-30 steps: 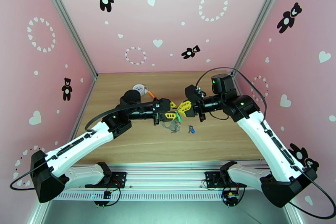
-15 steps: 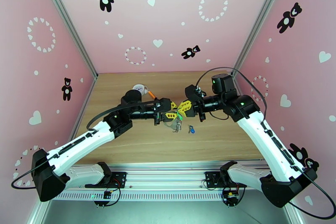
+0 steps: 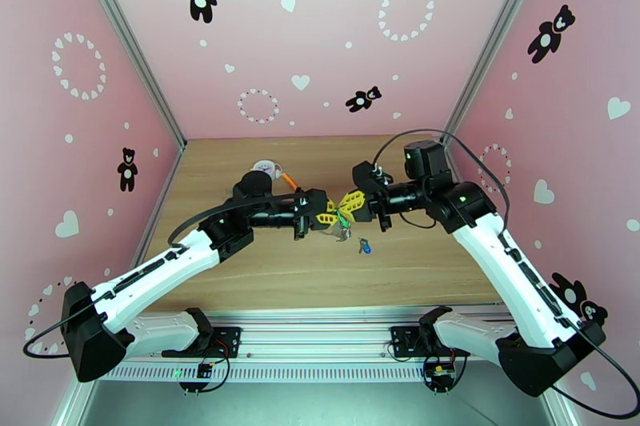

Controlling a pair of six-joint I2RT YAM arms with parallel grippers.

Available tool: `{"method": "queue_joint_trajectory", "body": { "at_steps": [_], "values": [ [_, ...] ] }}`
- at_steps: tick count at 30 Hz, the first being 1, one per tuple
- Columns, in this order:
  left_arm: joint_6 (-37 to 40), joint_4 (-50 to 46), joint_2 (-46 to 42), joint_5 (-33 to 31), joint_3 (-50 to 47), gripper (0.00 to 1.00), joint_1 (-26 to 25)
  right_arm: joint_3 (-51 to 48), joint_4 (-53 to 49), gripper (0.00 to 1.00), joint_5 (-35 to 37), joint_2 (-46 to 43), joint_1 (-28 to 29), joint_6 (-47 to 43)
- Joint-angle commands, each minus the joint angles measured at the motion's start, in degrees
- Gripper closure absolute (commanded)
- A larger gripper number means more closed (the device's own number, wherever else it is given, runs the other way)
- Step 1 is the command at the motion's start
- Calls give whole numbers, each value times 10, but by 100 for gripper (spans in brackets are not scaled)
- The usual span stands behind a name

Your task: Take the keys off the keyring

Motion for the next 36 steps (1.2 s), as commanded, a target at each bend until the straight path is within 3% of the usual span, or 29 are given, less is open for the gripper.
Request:
{"method": "queue_joint_trajectory", "body": {
  "at_steps": [1, 7, 15, 20, 22, 27, 31, 36],
  "values": [
    [-13, 5, -1, -23, 3, 89, -3, -4, 12, 100, 16, -20, 15, 2],
    [-42, 35, -7, -61, 3, 93, -3, -12, 11, 100, 87, -30, 46, -8],
    [-116, 61, -5, -90, 28, 95, -3, -32, 13, 100, 248, -45, 113, -33],
    [-141, 41, -5, -83, 43, 85, -3, -36, 51, 100, 287, -53, 117, -10],
    [-139, 55, -15, -87, 22, 73, -3, -27, 65, 100, 273, -53, 107, 6],
    [-91, 35, -42, -37, -15, 56, -4, 1, 78, 100, 159, -38, 48, 48],
    [-20, 4, -55, -29, -26, 50, -3, 9, 68, 100, 39, -25, 2, 58],
    [28, -13, -39, -41, -2, 48, -3, 14, 49, 100, -37, -14, -24, 61]
  ]
}}
